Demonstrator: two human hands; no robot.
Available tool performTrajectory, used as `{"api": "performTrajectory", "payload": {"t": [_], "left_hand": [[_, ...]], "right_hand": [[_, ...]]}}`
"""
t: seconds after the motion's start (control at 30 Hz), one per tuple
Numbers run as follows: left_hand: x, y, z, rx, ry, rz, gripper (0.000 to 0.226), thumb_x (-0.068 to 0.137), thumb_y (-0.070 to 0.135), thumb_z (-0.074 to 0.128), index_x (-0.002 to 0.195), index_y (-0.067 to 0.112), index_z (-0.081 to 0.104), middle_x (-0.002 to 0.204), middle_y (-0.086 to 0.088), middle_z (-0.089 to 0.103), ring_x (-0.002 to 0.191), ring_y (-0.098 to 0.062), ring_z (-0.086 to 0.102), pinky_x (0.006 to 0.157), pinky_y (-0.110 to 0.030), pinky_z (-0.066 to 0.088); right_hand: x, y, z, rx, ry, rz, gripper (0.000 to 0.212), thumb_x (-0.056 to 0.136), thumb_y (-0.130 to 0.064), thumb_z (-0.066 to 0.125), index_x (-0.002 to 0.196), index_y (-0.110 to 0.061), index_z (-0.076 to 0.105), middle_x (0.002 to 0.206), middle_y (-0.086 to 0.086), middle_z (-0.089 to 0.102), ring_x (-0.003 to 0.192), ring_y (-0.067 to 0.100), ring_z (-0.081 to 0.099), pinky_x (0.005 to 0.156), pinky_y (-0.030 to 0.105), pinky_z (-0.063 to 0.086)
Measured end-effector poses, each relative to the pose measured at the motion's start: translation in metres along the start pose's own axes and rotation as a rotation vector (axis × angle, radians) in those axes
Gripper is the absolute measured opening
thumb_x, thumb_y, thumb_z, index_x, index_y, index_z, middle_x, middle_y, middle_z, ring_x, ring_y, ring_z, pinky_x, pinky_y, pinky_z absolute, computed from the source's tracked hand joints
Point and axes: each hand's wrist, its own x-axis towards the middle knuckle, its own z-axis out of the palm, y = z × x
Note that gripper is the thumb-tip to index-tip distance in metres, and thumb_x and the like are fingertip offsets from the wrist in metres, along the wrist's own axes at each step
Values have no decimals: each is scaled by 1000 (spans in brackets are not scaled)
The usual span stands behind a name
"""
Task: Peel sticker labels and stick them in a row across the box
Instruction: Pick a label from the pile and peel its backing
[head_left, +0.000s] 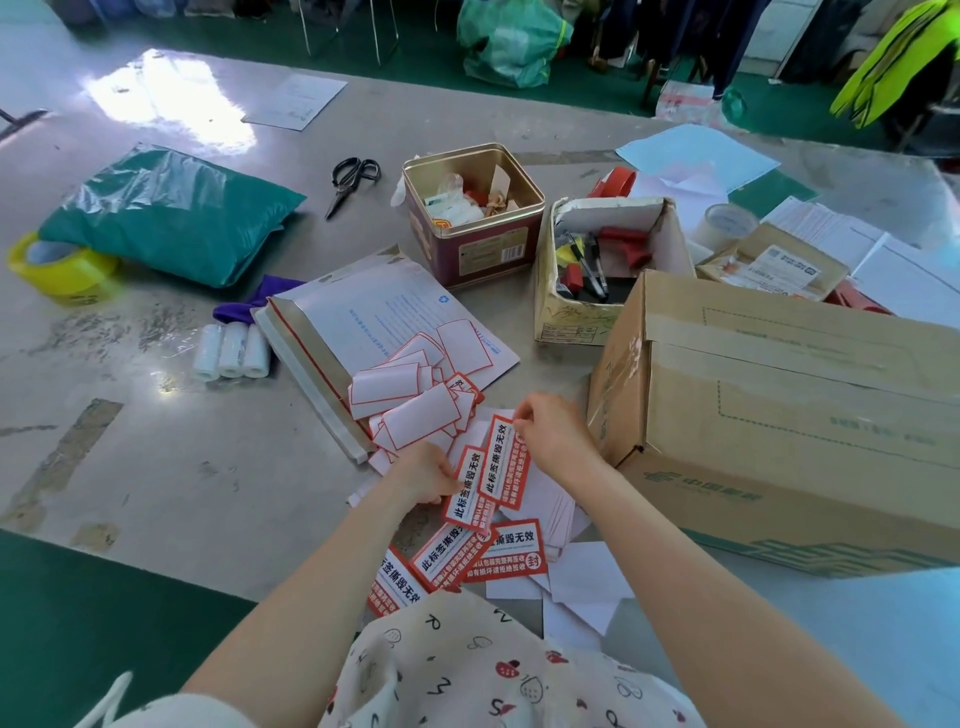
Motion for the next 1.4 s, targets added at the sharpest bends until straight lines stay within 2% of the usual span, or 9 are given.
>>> {"api": "performTrajectory", "payload": {"t": [0.17,0.37,0.43,0.53,0.7,0.8,0.93,1.13,1.4], "left_hand": [[1,7,5,107,95,44,20,81,22,69,86,14,51,94,-3,62,85,-18,61,77,-26,52],[-10,20,-2,204,206,95,11,86,15,58,79,13,50,87,-2,55,81,-16,50,69,-24,42],[-14,33,-14,62,289,126,11,88,10,51,80,10,58,89,-3,59,84,-18,53,73,-27,43],[-25,58,-34,-413,297,136,13,88,8,56,83,9,68,93,-10,69,85,-22,63,79,-31,52],[-54,101,-60,-741,225,315,22,92,15,51,82,8,70,82,-13,66,66,-15,53,61,-22,42],[-64,127,-65,-989,184,430,30,94,21,54,71,15,71,66,-2,66,51,-6,46,55,-17,36],[-81,168,-60,-1188,61,545,14,93,7,50,87,8,63,64,1,72,55,-4,62,51,-12,46],[-95,225,-38,-1037,233,608,9,86,2,62,85,11,64,60,4,71,54,-5,60,46,-12,45],[-96,273,-12,-667,319,643,2,83,11,69,82,13,67,77,-2,72,60,-2,63,54,-15,45]], "right_hand": [[-2,-2,-5,58,5,-30,9,95,-18,49,96,-16,57,92,6,66,80,17,67,74,36,59],[-11,-9,-16,51,111,-118,10,93,-18,48,90,-15,57,83,3,64,75,16,65,72,40,59],[-18,-13,-22,16,188,-203,12,94,-18,46,91,-13,57,86,6,66,75,20,66,68,43,58],[-30,-22,-34,17,271,-303,15,95,-22,45,95,-11,56,89,9,67,77,23,66,64,44,58],[-50,-30,-77,179,493,-444,13,95,-19,51,93,-8,57,85,6,68,76,16,66,64,38,57],[-58,-23,-106,302,588,-426,11,94,-16,53,97,-6,58,90,6,67,81,15,66,68,35,58],[-63,3,-144,501,693,-331,6,93,-14,55,95,-9,57,91,5,67,81,17,66,68,33,58],[-70,54,-184,777,675,-185,2,93,-13,55,94,-12,56,95,7,69,80,15,68,64,23,58],[-79,112,-211,762,575,-143,18,90,-26,60,105,-16,64,91,-3,73,82,10,69,66,23,55]]}}
